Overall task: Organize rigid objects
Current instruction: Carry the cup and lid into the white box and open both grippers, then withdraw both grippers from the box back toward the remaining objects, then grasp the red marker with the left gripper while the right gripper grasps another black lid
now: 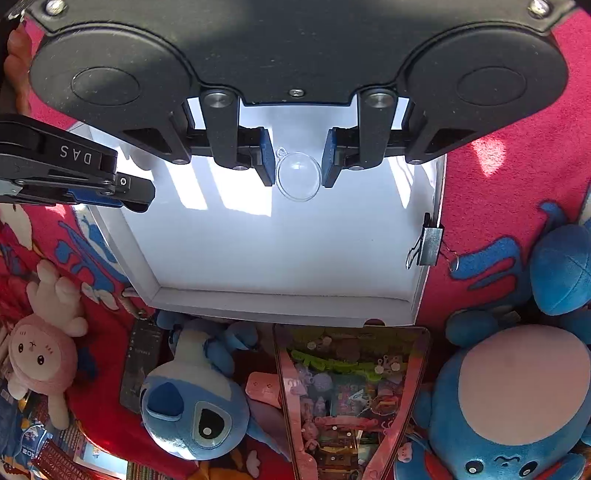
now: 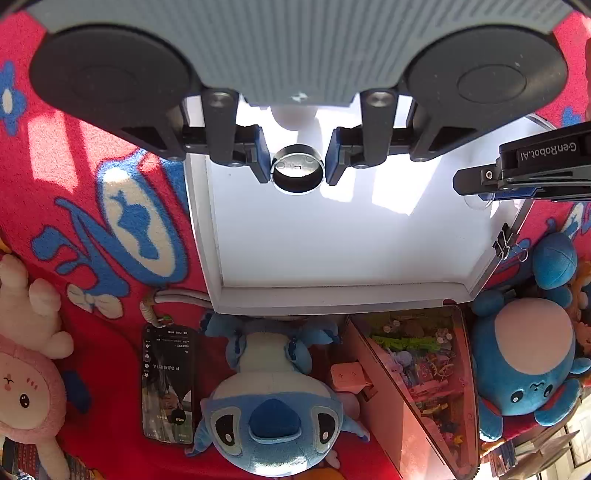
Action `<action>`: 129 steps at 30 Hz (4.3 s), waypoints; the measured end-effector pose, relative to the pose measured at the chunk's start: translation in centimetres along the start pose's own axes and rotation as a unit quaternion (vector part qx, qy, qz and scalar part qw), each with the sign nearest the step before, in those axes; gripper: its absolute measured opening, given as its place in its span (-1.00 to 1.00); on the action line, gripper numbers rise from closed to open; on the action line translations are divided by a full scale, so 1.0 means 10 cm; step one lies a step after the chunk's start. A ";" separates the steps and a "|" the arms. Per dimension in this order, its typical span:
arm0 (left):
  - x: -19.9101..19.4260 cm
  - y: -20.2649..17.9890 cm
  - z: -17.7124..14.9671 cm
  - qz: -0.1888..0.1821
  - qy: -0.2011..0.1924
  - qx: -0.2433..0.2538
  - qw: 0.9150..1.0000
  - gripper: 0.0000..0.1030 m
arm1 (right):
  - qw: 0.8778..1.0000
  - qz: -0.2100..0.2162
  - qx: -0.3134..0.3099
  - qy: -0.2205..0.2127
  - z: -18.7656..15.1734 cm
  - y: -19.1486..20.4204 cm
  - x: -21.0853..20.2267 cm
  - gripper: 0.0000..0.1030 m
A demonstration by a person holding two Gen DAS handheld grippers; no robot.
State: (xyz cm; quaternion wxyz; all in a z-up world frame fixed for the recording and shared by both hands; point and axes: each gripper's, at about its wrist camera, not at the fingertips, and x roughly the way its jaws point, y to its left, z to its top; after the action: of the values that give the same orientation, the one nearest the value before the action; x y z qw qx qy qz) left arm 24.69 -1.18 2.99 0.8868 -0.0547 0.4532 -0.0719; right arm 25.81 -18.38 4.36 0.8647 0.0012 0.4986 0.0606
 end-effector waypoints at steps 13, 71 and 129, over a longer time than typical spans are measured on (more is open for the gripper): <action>0.19 -0.05 0.01 0.021 -0.002 0.027 0.999 -0.50 | 1.000 -0.013 0.010 0.014 0.06 -0.06 0.23 -0.26; -1.05 -0.15 -1.34 -0.032 -0.092 0.064 0.993 0.71 | 0.984 0.044 -0.074 -0.156 -1.27 0.06 -1.07 1.00; -1.17 -0.03 -2.13 0.004 -0.087 0.102 0.991 -0.19 | 0.988 0.016 -0.079 -0.133 -2.17 0.09 -1.19 -0.07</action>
State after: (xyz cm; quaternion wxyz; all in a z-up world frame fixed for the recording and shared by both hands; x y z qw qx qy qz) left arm 0.63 -0.11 -0.02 0.9242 0.0318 0.3648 -0.1088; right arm 1.07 -20.03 3.75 0.9198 -0.0515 0.3724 0.1127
